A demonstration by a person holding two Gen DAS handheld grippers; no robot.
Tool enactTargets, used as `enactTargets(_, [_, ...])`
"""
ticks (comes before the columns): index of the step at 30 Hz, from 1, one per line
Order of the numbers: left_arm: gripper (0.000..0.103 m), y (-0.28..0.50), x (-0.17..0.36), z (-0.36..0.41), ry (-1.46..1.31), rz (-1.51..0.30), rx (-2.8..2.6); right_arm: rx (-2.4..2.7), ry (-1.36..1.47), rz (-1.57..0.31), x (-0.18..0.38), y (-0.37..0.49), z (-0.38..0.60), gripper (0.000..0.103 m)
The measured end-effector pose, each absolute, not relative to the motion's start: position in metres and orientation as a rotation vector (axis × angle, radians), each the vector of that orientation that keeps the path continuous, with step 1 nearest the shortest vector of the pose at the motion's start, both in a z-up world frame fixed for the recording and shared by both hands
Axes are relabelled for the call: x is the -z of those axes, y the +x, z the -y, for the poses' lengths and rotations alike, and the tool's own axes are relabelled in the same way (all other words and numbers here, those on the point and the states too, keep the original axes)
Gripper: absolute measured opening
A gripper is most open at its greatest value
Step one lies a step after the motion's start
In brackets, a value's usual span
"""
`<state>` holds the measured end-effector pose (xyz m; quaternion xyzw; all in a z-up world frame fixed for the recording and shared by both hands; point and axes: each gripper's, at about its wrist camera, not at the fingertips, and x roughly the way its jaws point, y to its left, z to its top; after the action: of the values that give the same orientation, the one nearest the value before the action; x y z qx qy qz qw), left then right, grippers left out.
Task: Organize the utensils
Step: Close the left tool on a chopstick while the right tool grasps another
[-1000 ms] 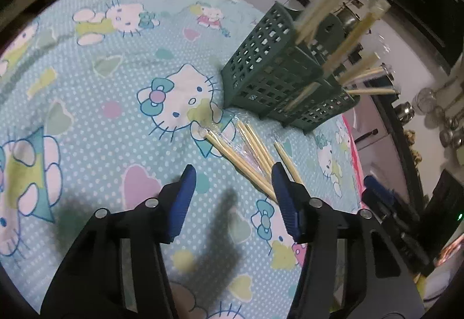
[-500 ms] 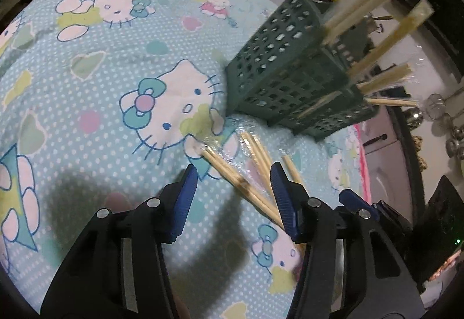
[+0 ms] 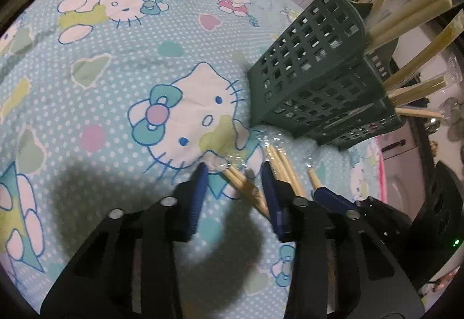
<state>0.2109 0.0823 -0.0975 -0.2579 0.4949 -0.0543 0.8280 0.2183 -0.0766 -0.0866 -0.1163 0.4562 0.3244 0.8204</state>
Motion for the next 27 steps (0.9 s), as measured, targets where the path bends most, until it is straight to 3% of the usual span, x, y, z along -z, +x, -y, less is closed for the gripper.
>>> enactTargets(2, [0.013, 0.211, 0.099, -0.084, -0.530, -1.049, 0.106, -0.691, -0.250, -0.969, 0.087, 0.221, 0.072, 0.020])
enactTargets(11, [0.006, 0.209, 0.104, -0.099, -0.598, -1.028, 0.155, -0.690, -0.244, -0.995, 0.090, 0.240, 0.053, 0.020])
enactTargets(15, [0.007, 0.207, 0.107, -0.109, -0.663, -1.029, 0.177, -0.688, -0.204, -1.010, 0.091, 0.252, 0.046, 0.020])
enactTargets(22, [0.033, 0.213, 0.101, -0.101, -0.691, -1.021, 0.205, -0.643, -0.206, -1.005, 0.092, 0.262, 0.042, 0.020])
enactTargets(25, [0.031, 0.217, 0.099, -0.094, -0.648, -1.030, 0.181, -0.635, -0.233, -1.024, 0.092, 0.259, 0.058, 0.020])
enactTargets(27, [0.022, 0.220, 0.099, -0.091, -0.606, -1.035, 0.158, -0.645, -0.216, -1.031, 0.089, 0.258, 0.064, 0.020])
